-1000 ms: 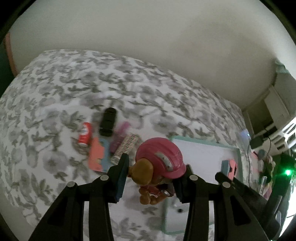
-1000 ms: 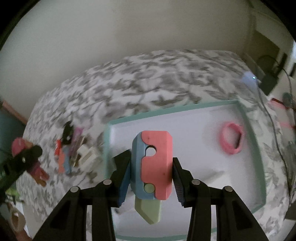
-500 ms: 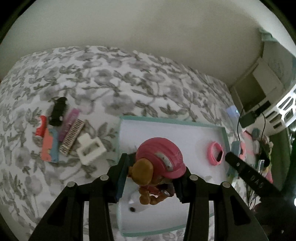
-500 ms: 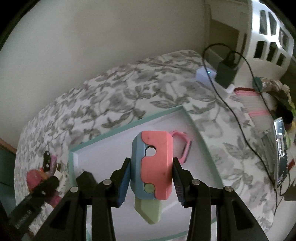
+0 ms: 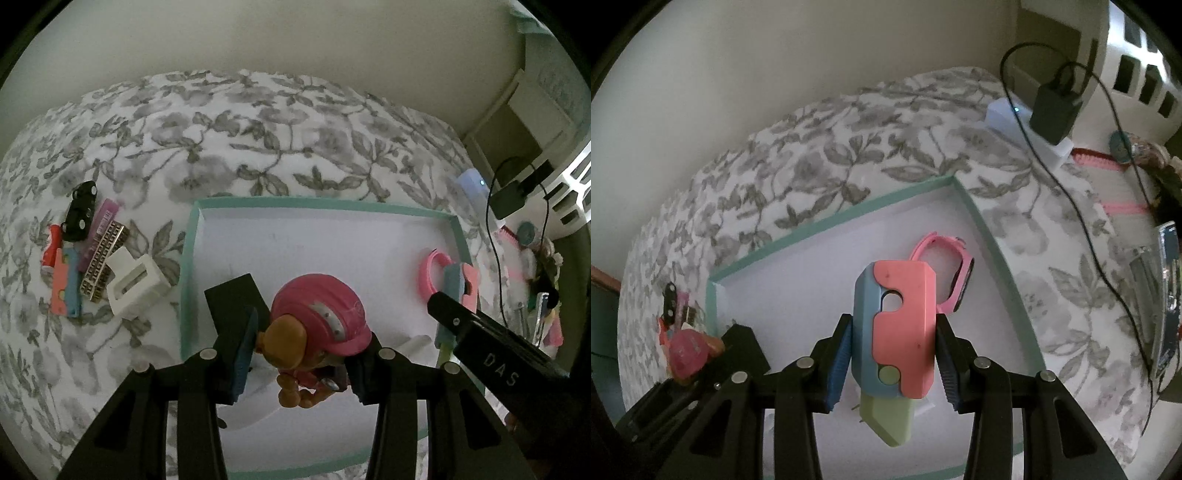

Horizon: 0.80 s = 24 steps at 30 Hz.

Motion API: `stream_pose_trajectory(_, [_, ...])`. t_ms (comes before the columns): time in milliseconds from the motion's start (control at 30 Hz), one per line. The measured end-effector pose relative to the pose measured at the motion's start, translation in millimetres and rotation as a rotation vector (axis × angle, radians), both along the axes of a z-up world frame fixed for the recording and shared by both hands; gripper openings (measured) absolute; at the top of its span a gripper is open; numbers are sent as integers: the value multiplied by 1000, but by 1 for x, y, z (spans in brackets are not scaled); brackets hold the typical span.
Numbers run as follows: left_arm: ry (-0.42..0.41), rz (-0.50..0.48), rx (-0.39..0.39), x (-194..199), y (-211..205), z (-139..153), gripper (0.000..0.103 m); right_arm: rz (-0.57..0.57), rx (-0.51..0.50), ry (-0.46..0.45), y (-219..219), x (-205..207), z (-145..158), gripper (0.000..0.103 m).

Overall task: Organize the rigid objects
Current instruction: 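Carry the toy dog into the tray with the left tool while the right tool places the block there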

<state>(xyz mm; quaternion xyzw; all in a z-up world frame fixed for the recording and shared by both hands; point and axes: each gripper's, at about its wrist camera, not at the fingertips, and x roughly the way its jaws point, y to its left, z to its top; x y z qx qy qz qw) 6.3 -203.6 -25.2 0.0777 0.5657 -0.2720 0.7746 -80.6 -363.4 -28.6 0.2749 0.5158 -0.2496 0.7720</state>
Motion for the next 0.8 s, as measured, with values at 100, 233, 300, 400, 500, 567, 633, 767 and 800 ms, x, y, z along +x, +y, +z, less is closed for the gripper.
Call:
stream_pose_trajectory(100, [-3,-8,14,0,-4,-2,46,12,3,7,1,2,-3,45])
stream_pose_trajectory(233, [-1,-15,27,-2,-7,-6,46,20,13,14,1,4,-7,45])
stream_pose_trajectory(300, [3,-20,34,-3,-9,-9,46,24,18,21,1,4,-9,45])
stream_pose_trajectory(400, [7,-31,49,-5,-12,-13,46,28,24,31,1,4,-13,45])
stream_pose_trajectory(500, [8,-33,61,-6,-14,-15,46,32,31,43,1,5,-17,46])
stream_pose_trajectory(567, [5,-31,66,-6,-13,-15,48,31,36,50,1,5,-19,46])
stream_pose_trajectory(633, [11,-29,62,-5,-12,-15,49,29,41,53,1,4,-21,46])
stream_pose_trajectory(767, [12,-24,57,-5,-10,-13,51,28,46,56,2,4,-21,46])
stream_pose_trajectory(800, [10,-23,55,-5,-10,-12,51,30,44,59,2,4,-21,46])
